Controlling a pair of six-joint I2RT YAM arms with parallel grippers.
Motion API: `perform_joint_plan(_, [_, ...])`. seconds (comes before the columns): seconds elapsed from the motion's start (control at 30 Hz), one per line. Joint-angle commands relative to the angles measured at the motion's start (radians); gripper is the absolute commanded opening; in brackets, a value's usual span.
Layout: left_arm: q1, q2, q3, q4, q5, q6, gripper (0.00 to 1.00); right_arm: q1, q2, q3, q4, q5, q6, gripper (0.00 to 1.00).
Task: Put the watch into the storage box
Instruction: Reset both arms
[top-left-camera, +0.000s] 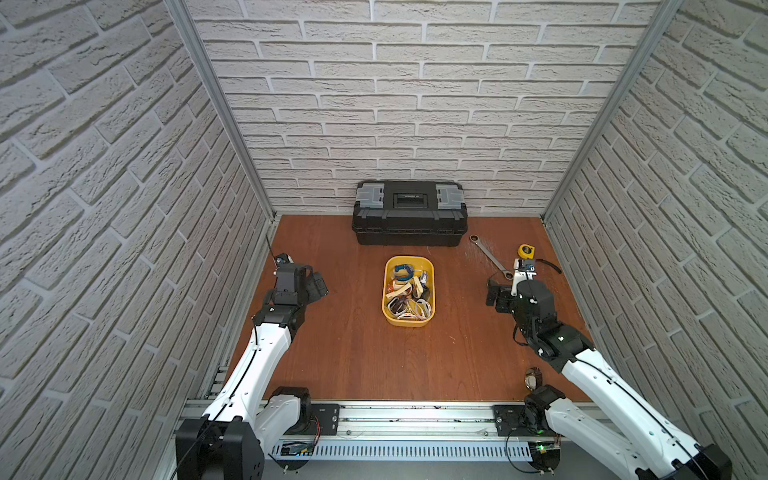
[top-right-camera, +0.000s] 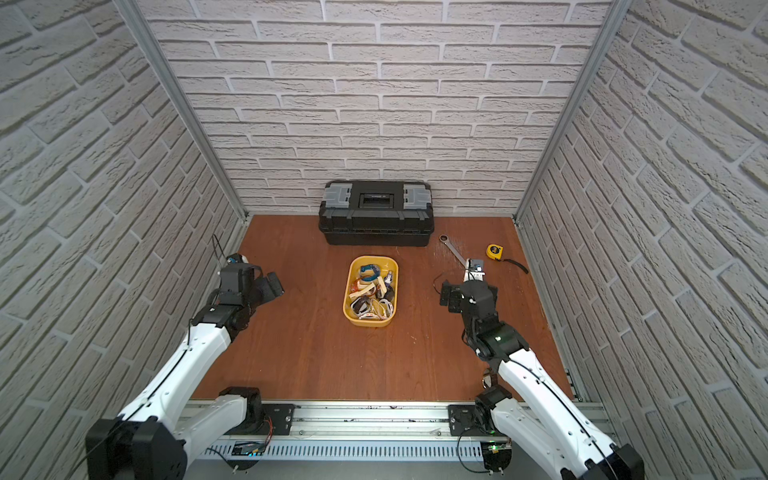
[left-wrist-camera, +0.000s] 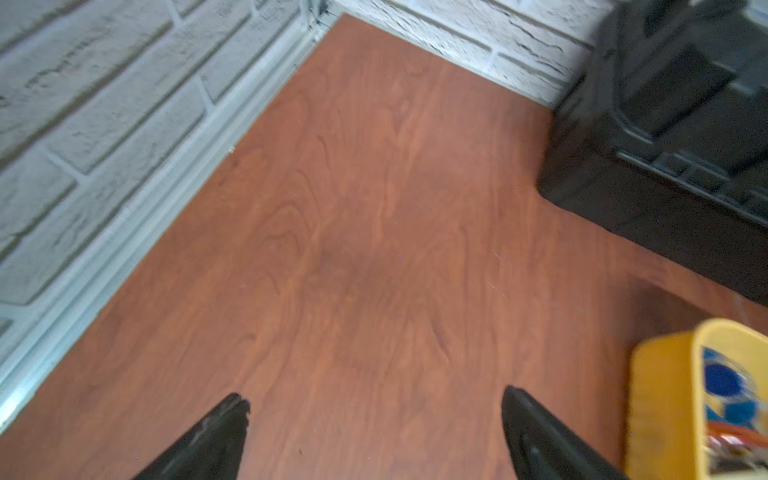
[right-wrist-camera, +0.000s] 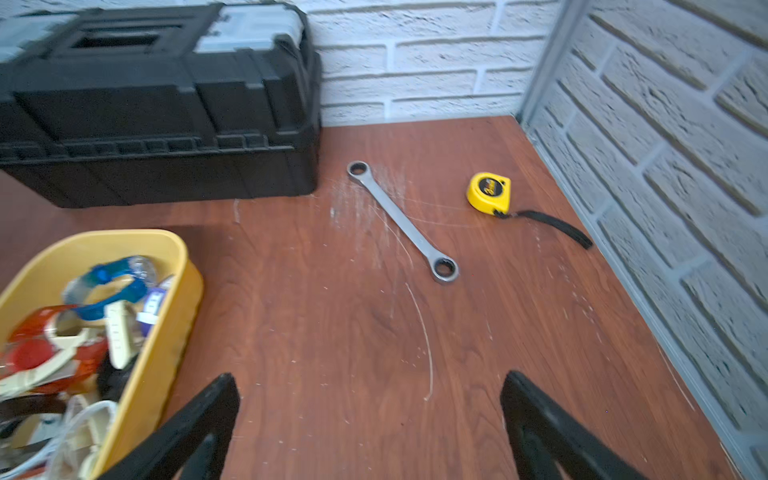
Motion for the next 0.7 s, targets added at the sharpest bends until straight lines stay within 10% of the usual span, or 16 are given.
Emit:
perform_joint_plan(0.0, [0.001, 0.017, -0.137, 0.435, -0.181, 0.142, 0.98, -0.049, -0.045, -0.137, 0.309, 0.118, -0.096, 0.99])
perform_joint_plan(0.27, [0.049, 0.153, -0.261, 0.809, -0.186, 0.348, 0.98, -0.250, 0.180, -0.297, 0.705, -0.086, -0.205, 0.99])
perform_joint_plan(0.67, [0.096, 0.555, -0.305, 1.237, 0.148, 0.454, 0.98, -0.257, 0.789, -0.213, 1.255, -0.275, -0.317, 0.99])
